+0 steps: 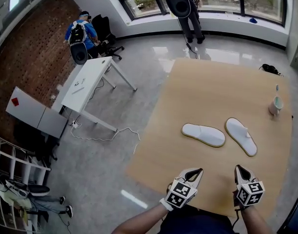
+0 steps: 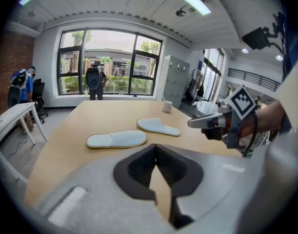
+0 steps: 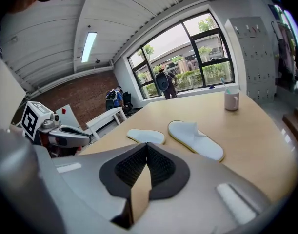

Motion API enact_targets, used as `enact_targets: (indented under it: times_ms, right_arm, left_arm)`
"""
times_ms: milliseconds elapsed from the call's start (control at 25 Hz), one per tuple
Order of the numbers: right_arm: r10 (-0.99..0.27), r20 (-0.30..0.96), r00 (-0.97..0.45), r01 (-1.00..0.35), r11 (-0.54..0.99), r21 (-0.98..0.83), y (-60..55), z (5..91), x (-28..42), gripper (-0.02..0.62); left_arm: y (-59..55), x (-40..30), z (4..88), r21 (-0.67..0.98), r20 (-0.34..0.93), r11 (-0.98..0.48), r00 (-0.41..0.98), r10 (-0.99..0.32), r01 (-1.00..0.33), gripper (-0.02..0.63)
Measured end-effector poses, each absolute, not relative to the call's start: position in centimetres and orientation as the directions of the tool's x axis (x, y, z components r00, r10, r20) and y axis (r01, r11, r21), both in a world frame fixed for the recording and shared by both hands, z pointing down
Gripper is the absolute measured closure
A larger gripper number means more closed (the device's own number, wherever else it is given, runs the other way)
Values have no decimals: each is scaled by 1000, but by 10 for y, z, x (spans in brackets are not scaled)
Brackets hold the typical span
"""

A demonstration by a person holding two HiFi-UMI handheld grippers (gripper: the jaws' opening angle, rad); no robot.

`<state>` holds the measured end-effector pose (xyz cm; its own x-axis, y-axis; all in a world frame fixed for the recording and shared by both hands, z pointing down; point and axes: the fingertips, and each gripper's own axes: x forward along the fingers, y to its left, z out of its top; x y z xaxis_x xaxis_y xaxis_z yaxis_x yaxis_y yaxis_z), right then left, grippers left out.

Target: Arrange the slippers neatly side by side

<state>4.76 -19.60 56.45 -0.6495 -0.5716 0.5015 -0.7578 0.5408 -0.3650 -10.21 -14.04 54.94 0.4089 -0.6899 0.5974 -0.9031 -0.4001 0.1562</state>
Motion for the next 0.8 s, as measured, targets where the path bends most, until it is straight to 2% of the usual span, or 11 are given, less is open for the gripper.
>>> enact_targets:
  times_ms: [360,800]
  right_arm:
    - [-658,497,-566,-822,496,-279,-235,564,65,584]
    - [-661,532,-529,-830,535,-160,-314,577,75,584]
  left_arm:
    - [-179,-138,559,66,602,-484,422,-678,-873,601]
    - [-248,-162,599,-84,656,-608,416,-630,-789,601]
